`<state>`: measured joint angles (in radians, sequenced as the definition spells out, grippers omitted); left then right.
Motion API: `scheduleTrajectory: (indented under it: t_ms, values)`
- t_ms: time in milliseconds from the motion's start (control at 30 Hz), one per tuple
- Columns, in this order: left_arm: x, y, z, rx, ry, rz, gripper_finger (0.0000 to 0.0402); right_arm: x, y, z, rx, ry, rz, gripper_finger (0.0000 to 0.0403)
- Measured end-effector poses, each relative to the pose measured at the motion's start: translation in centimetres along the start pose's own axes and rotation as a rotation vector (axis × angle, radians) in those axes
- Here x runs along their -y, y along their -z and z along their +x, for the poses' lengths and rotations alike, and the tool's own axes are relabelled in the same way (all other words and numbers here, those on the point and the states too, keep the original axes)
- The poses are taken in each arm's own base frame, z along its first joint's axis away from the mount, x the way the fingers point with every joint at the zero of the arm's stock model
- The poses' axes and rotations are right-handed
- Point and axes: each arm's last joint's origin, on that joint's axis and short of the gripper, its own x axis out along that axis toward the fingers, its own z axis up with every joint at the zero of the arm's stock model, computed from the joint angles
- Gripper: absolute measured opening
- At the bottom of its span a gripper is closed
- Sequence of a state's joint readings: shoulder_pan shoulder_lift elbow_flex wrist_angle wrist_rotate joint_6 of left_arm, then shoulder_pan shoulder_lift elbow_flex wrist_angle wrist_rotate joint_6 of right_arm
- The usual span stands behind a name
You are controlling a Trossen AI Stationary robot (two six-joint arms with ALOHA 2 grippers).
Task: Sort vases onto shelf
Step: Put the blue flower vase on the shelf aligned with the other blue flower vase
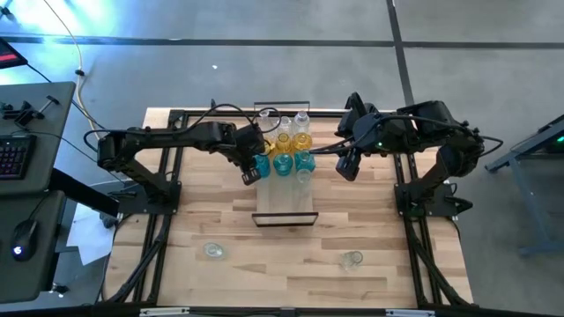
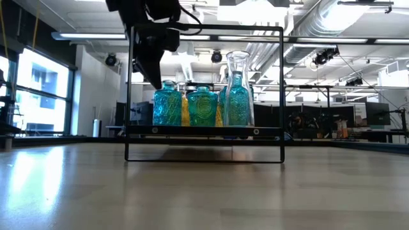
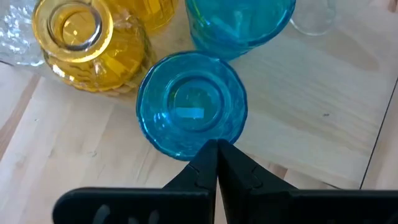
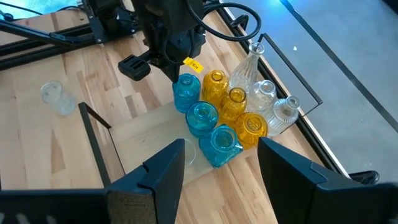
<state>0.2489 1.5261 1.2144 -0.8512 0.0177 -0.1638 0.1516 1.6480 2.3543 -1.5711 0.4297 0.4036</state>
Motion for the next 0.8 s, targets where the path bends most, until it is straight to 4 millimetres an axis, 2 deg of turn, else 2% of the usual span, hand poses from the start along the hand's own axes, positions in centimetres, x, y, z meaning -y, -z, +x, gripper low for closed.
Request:
scheduleTrajectory:
  t_ms: [800]
  values:
    - [-0.07, 0.12, 0.00, -0.008, -0.030, -0.015, 0.0000, -0.16, 0.07, -0.06, -0.008, -0.022, 0.012, 0.0186]
